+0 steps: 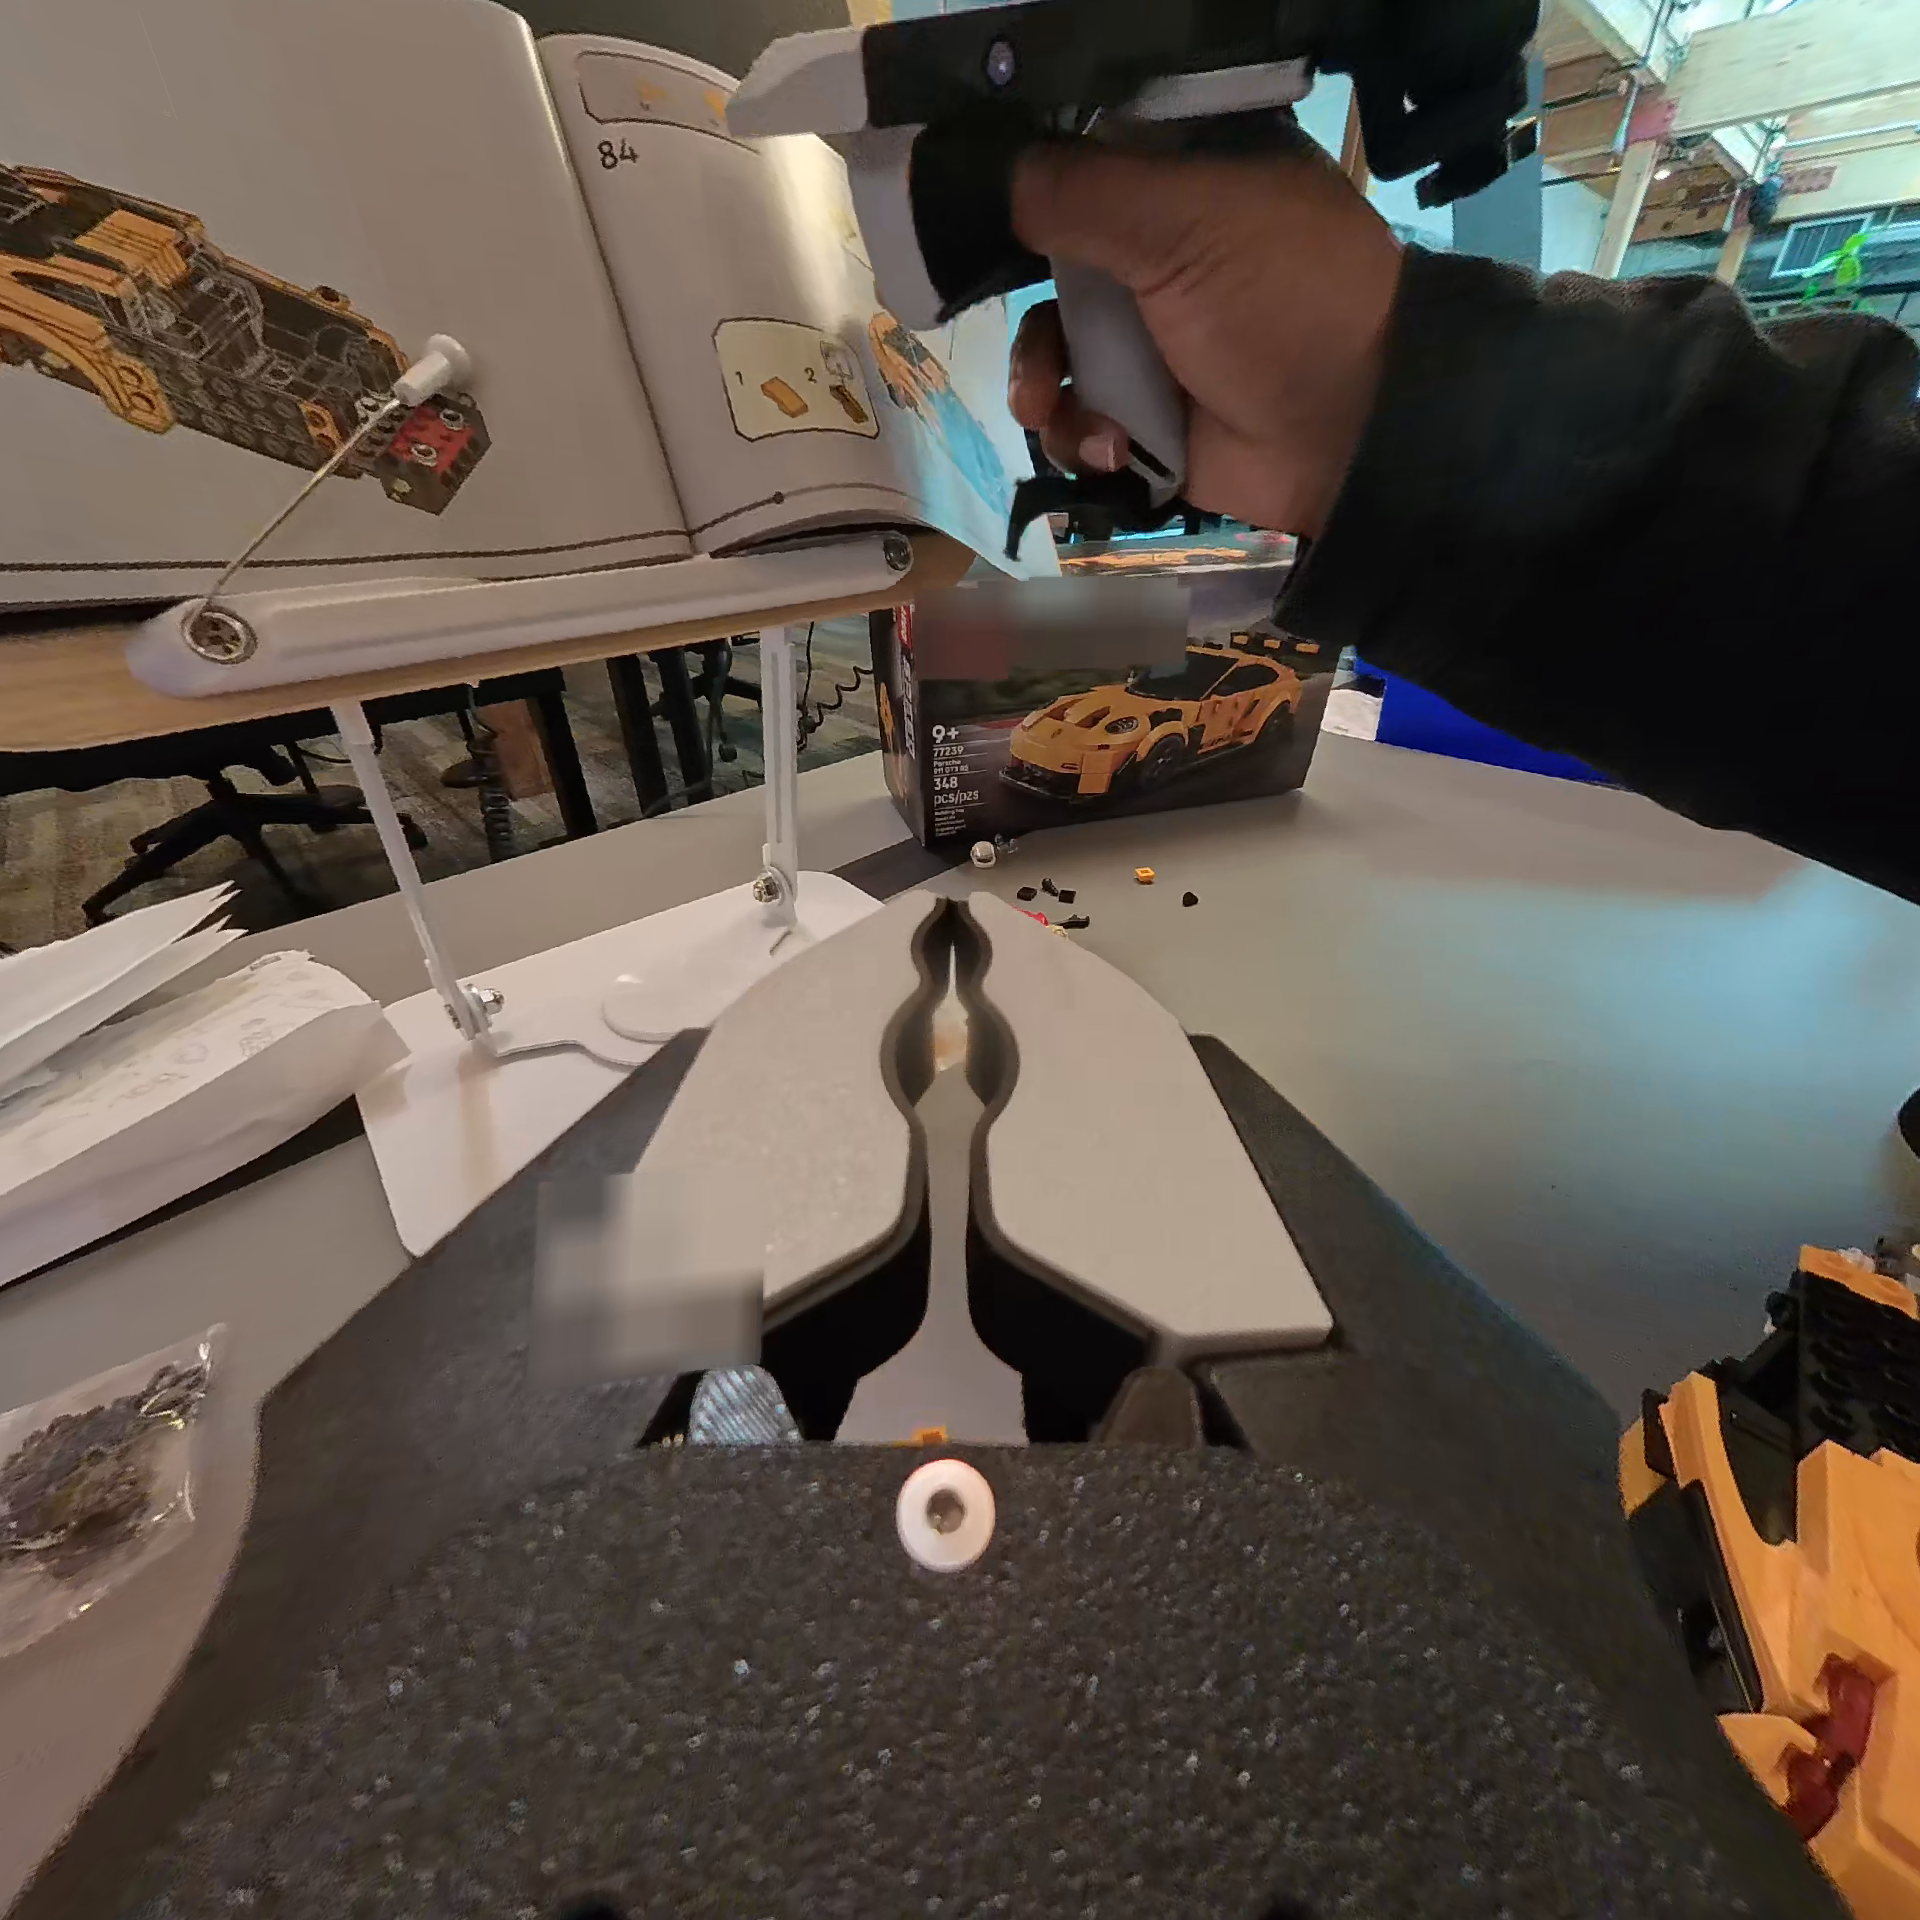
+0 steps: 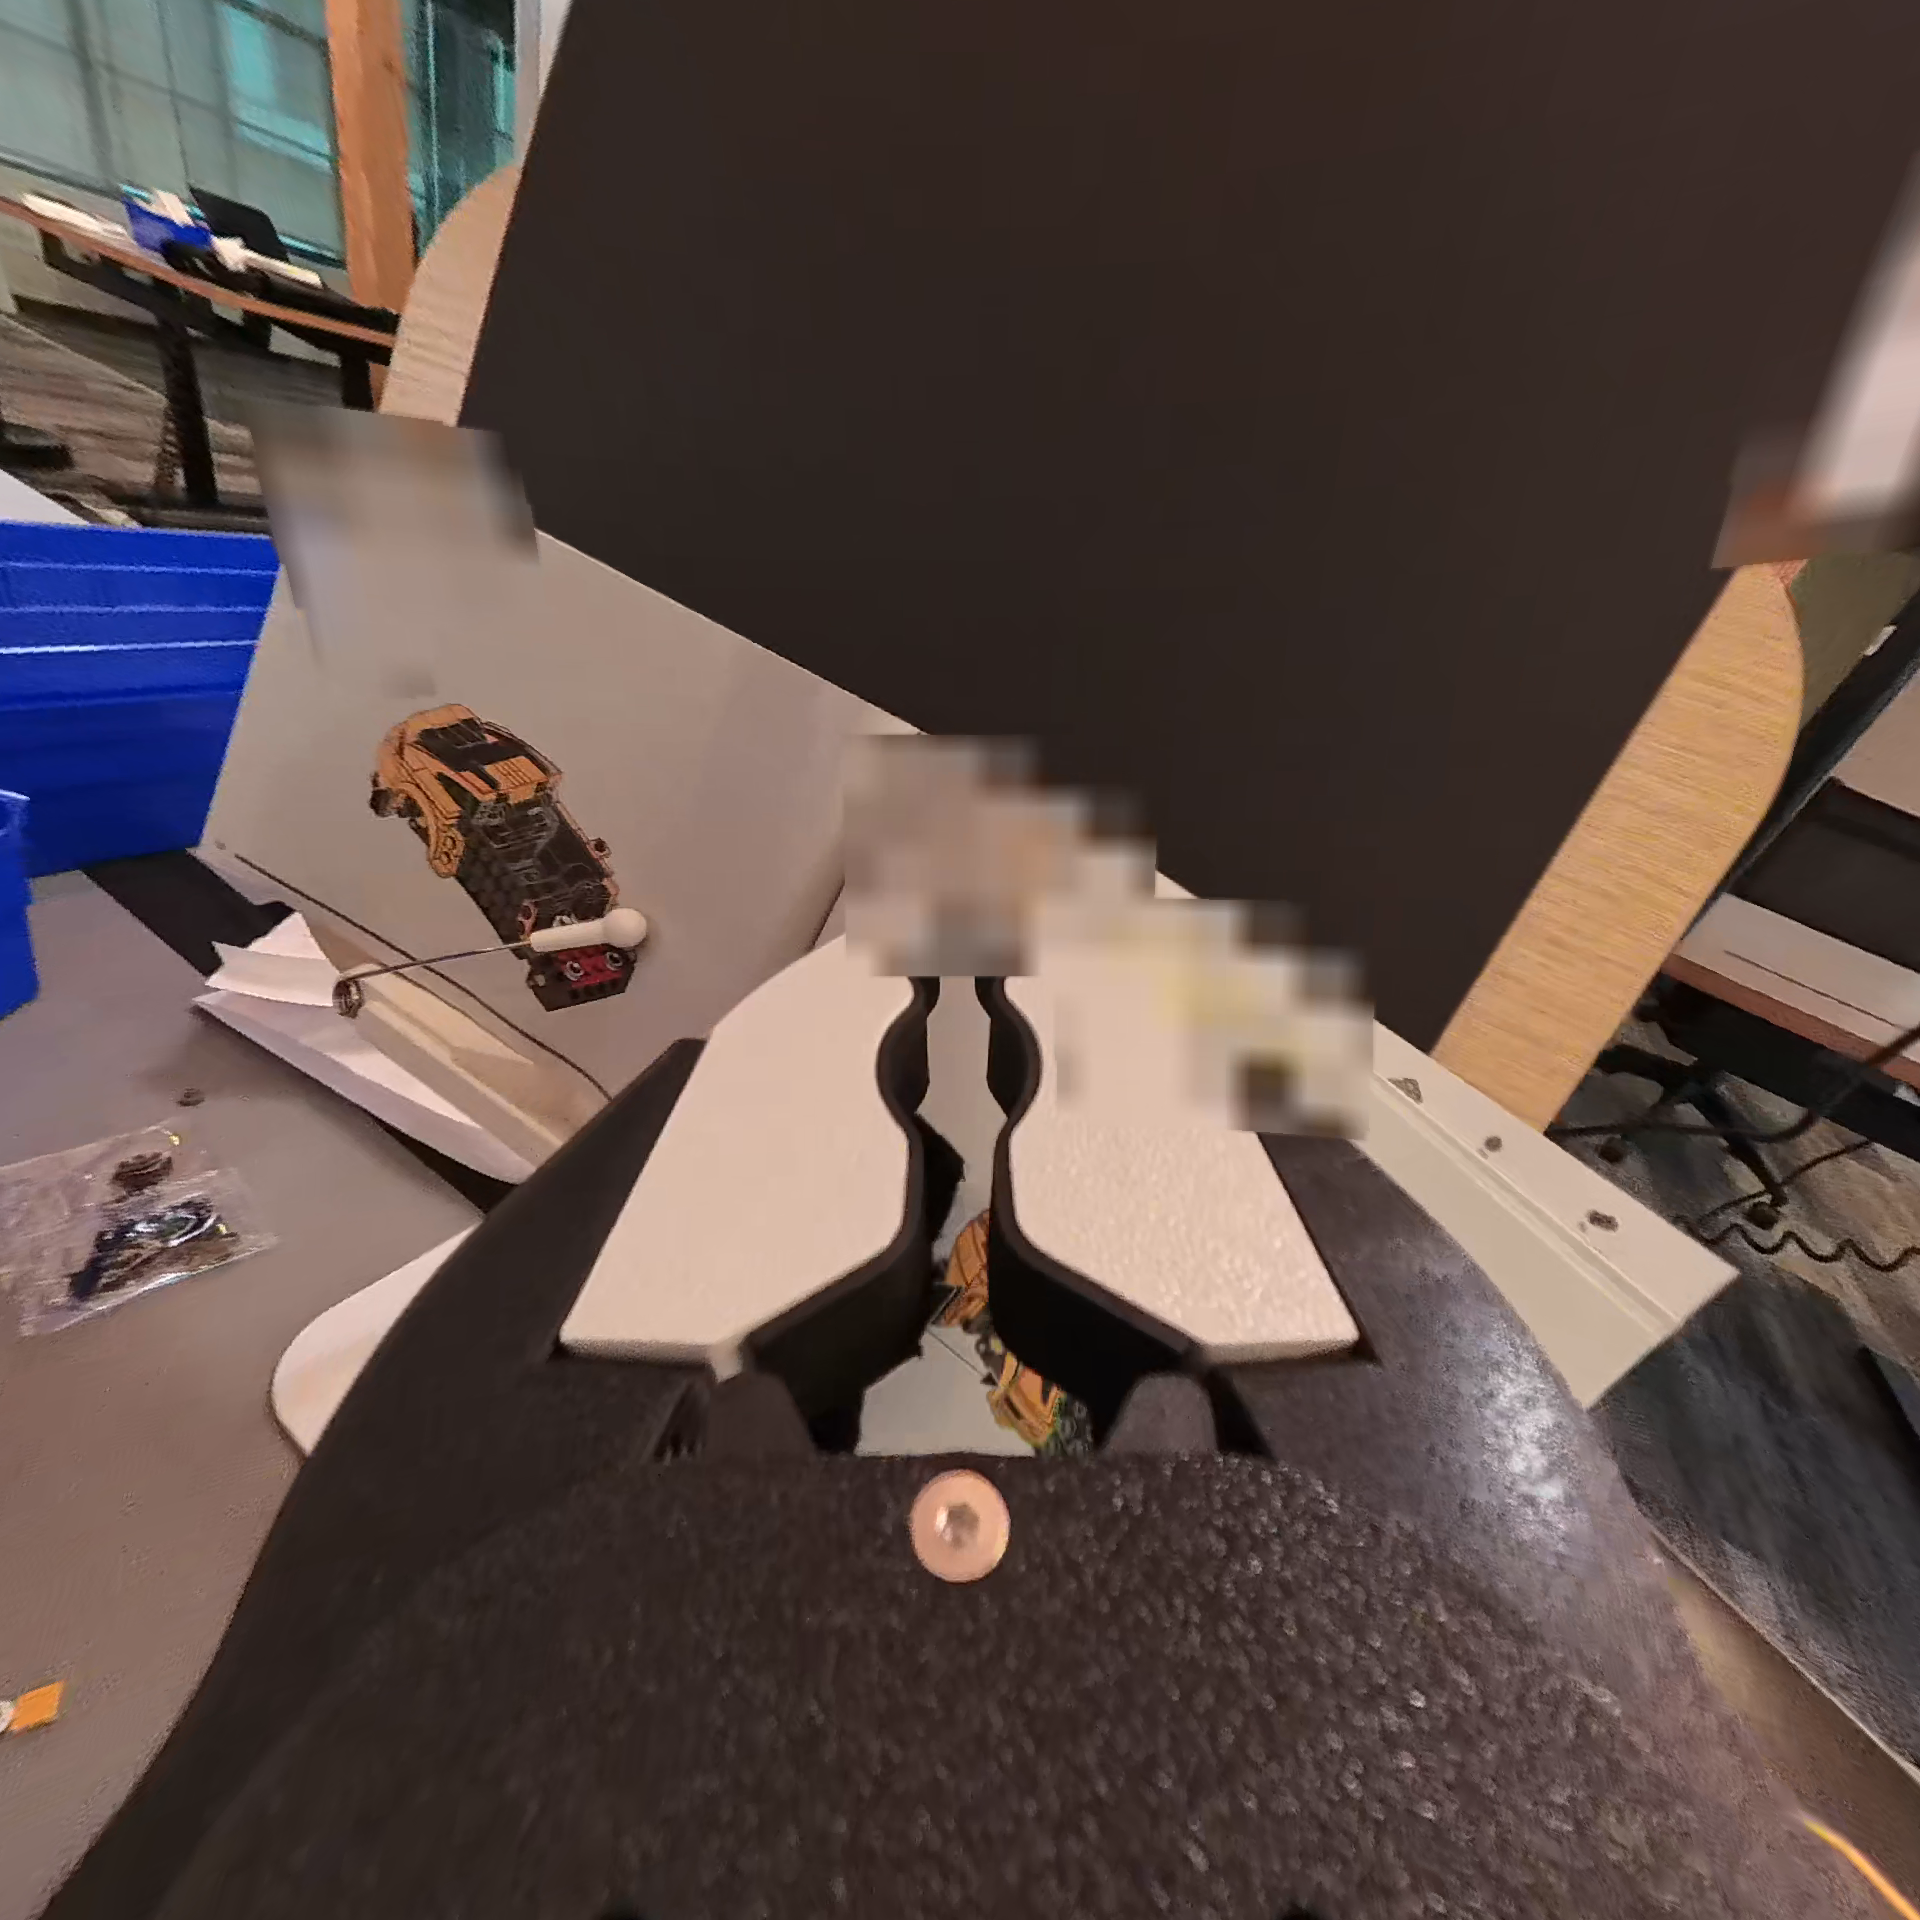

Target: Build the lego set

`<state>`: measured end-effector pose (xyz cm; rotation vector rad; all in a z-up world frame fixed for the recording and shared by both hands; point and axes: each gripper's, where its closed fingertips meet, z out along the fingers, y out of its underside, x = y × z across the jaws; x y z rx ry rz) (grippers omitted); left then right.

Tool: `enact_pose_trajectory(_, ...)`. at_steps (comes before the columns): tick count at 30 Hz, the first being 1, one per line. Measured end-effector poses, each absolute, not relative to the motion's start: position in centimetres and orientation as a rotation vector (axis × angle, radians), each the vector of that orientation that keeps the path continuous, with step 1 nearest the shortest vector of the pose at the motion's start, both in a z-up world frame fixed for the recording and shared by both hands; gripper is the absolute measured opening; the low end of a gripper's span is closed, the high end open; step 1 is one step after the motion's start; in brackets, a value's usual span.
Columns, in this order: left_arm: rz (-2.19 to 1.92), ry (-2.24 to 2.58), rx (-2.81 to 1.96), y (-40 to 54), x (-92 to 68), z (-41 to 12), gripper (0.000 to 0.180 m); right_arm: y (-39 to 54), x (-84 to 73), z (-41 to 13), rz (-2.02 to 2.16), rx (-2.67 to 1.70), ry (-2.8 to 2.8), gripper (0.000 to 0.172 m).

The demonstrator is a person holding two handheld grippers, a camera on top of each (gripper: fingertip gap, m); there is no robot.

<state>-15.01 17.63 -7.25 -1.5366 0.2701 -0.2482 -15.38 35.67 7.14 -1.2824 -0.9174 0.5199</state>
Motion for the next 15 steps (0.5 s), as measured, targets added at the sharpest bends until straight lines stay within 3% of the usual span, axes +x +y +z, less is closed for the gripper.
enact_pose_trajectory(11, -0.252, 0.262, -1.525, 17.2, -15.1, -6.4, 0.0, 33.9, -14.8, 7.1, 0.518, -1.224, -0.955, 0.005)
enact_pose_trajectory(15, -0.191, 0.231, -1.477, 16.4, -16.5, -3.8, 0.0, 31.2, -12.5, 5.7, 0.575, -1.218, -0.98, 0.005)
